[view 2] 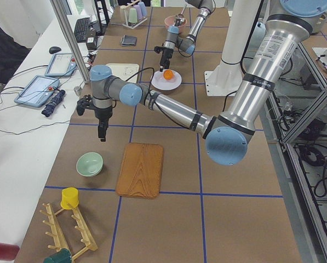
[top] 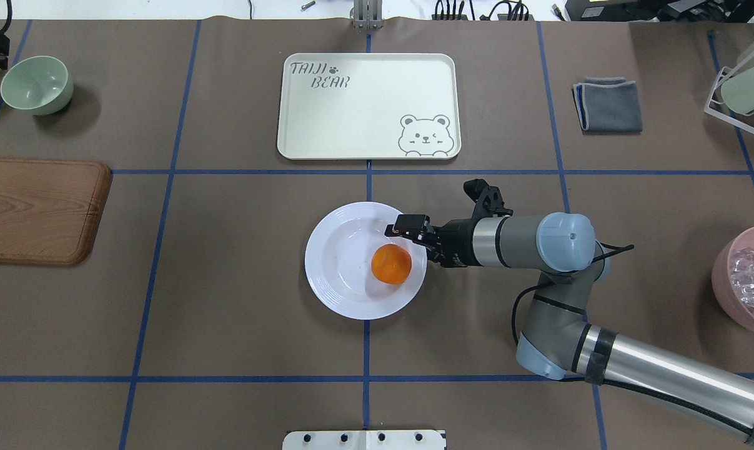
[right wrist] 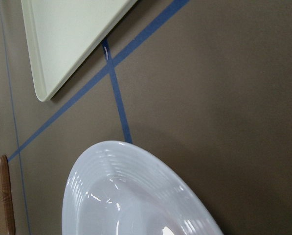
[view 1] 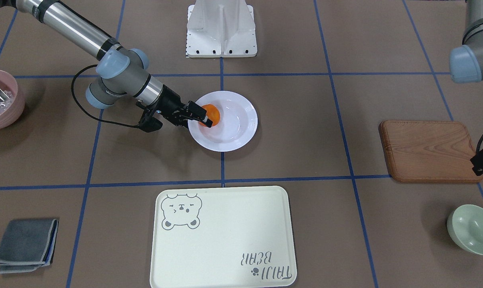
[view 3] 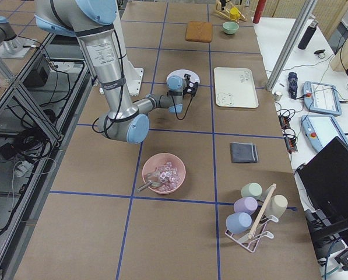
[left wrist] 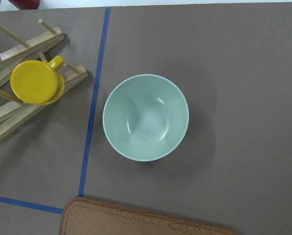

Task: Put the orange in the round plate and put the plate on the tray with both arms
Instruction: 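Grip the white plate rim with the right gripper and lift it, then carry the plate with the right gripper onto the cream bear tray, then open the right gripper and pull it back from the plate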

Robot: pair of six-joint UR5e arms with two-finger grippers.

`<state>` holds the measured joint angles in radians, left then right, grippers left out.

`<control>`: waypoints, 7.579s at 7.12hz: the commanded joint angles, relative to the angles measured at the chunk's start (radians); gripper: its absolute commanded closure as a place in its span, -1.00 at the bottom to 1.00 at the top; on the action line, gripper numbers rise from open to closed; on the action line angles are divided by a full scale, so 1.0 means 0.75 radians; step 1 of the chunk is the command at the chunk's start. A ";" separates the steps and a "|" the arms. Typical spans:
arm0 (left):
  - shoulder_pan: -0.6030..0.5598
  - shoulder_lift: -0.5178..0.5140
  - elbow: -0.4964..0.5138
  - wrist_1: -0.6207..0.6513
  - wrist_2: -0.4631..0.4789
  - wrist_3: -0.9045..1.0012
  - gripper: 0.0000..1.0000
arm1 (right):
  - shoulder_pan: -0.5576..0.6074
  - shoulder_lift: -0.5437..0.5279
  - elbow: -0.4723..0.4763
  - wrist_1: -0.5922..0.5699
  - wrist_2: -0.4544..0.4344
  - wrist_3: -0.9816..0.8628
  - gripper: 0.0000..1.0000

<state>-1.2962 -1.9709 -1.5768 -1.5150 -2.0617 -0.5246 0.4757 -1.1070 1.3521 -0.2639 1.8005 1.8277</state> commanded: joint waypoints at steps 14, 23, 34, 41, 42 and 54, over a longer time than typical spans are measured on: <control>0.000 0.016 0.002 -0.003 0.002 0.000 -0.99 | -0.006 0.026 0.001 0.032 -0.063 0.046 0.66; 0.004 0.016 0.006 -0.011 0.002 -0.002 -0.99 | -0.008 0.032 0.005 0.159 -0.147 0.046 1.00; 0.012 0.012 0.008 -0.017 0.045 -0.004 -0.99 | -0.013 0.061 -0.023 0.286 -0.716 0.212 1.00; 0.014 -0.002 0.022 -0.017 0.051 -0.004 -0.99 | 0.167 0.359 -0.506 0.078 -0.809 0.471 1.00; 0.014 -0.002 0.022 -0.017 0.051 -0.004 -0.99 | 0.167 0.371 -0.522 0.076 -0.809 0.471 1.00; 0.014 0.002 0.024 -0.017 0.053 -0.006 -0.99 | 0.382 0.178 -0.008 -0.855 -0.067 -0.332 -1.00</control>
<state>-1.2849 -1.9688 -1.5572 -1.5278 -2.0218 -0.5287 0.7072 -0.9074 1.2375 -0.7497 1.6024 1.7569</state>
